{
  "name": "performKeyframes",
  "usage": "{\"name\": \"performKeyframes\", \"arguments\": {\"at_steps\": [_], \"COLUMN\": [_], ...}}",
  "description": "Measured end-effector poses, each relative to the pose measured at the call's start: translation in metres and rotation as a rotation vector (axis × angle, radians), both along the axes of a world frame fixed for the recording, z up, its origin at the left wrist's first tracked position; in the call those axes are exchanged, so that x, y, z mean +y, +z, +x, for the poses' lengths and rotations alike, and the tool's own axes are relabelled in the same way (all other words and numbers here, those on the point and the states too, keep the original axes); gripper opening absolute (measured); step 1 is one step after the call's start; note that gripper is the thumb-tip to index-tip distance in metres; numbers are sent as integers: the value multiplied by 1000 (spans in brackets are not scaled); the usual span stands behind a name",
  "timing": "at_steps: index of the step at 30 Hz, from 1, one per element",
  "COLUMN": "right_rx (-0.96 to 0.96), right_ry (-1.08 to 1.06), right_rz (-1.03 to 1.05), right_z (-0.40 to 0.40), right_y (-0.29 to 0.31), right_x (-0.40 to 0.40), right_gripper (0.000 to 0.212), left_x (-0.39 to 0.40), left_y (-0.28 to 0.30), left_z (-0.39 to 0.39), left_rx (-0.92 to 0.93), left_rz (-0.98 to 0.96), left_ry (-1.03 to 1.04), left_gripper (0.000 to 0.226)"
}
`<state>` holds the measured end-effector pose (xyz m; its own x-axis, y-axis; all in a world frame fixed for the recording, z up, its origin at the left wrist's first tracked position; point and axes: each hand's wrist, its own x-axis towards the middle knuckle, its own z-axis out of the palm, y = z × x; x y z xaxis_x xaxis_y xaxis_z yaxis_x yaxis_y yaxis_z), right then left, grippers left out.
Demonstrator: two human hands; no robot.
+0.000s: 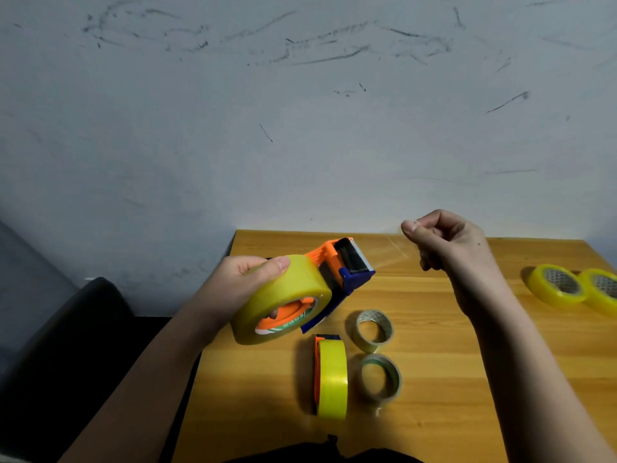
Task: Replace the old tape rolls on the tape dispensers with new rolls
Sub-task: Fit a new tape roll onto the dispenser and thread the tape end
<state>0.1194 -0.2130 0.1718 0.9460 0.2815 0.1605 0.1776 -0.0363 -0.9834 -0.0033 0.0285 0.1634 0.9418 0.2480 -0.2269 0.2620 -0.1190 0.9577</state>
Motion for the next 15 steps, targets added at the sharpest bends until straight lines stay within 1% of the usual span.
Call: {"name": "performKeyframes", "arguments": {"at_steps": [3,6,11,15], "right_rx": [73,145,266,405], "right_ry": [46,119,154,226], "right_rz": [7,8,44,145], "right_z": [5,8,11,12], "right_y": [0,-2,-8,-18], "right_x": [-1,1,8,15], "right_gripper": [20,19,22,23], "left_x": [2,4,8,8], "left_y": [1,3,2,-1], "left_z": [-1,-3,-3,-4], "left_rx": [-29,-50,-72,-97], "left_rz": [-35,-53,-76,-110], "left_ry": [-36,-64,-71,-53], "left_gripper": [39,36,35,35]}}
